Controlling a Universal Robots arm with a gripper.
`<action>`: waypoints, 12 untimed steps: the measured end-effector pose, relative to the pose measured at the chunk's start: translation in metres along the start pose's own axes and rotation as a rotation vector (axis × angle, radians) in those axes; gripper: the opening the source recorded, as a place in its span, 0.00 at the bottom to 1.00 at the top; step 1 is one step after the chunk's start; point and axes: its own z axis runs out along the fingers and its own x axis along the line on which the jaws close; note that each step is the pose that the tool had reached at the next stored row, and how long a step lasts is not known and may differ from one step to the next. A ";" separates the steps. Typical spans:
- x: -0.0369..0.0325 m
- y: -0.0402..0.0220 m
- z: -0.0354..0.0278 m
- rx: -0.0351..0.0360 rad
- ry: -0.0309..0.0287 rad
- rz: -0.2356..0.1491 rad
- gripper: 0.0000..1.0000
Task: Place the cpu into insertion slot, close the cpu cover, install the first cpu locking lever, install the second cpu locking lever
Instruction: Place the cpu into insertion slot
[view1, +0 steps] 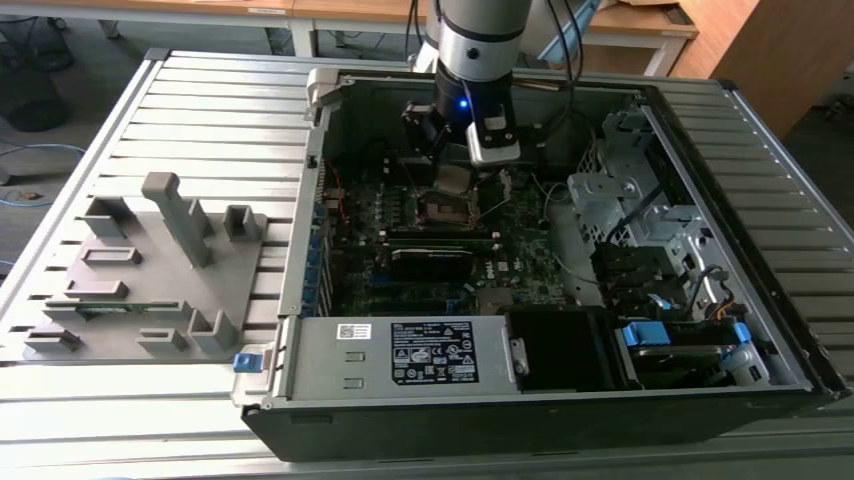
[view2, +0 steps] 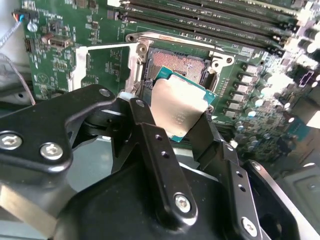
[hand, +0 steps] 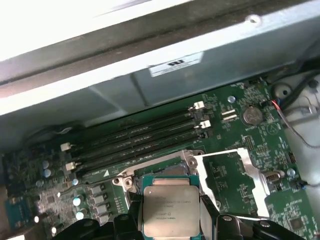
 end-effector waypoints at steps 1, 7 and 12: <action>0.0000 0.0000 0.0002 -0.0004 -0.0014 0.018 0.54; -0.0001 -0.0001 0.0011 -0.0017 -0.0088 0.113 0.54; 0.0000 -0.0001 0.0011 -0.0020 -0.0090 0.113 0.54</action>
